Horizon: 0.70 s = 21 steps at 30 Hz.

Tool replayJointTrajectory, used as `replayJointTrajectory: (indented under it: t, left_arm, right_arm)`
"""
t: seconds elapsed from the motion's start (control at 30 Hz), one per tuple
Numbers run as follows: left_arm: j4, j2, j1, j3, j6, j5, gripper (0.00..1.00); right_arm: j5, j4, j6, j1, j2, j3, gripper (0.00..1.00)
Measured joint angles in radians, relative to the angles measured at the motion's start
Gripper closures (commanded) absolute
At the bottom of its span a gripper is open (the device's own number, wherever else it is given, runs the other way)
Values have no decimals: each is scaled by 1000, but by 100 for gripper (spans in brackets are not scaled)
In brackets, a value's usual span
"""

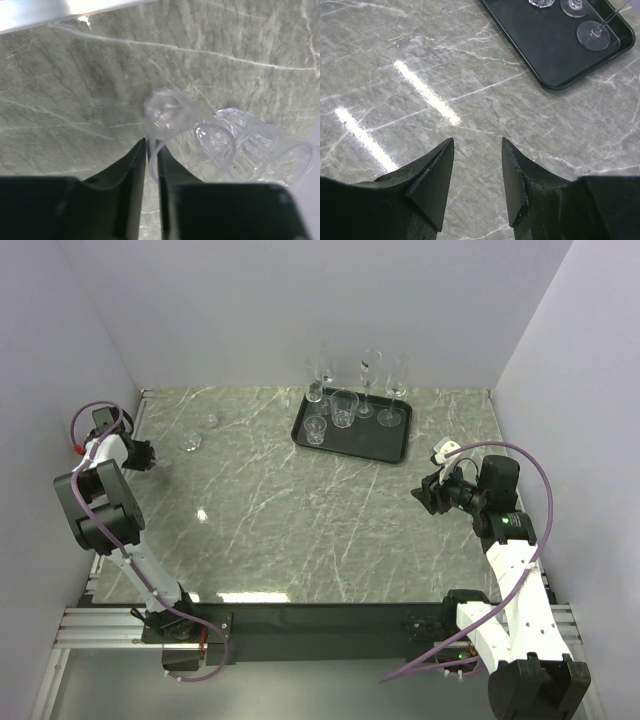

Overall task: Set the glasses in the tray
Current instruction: Grab a glass with a robot arm

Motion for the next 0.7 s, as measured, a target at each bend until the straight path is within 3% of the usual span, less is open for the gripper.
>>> replayJointTrajectory:
  t: [0.3, 0.7]
  left_arm:
    - [29, -12, 0, -36, 31, 15, 100]
    - [204, -405, -50, -481, 115, 247, 100]
  right_arm:
    - [0, 0, 0, -3, 0, 0, 50]
    - [-1, 0, -1, -12, 0, 0, 50]
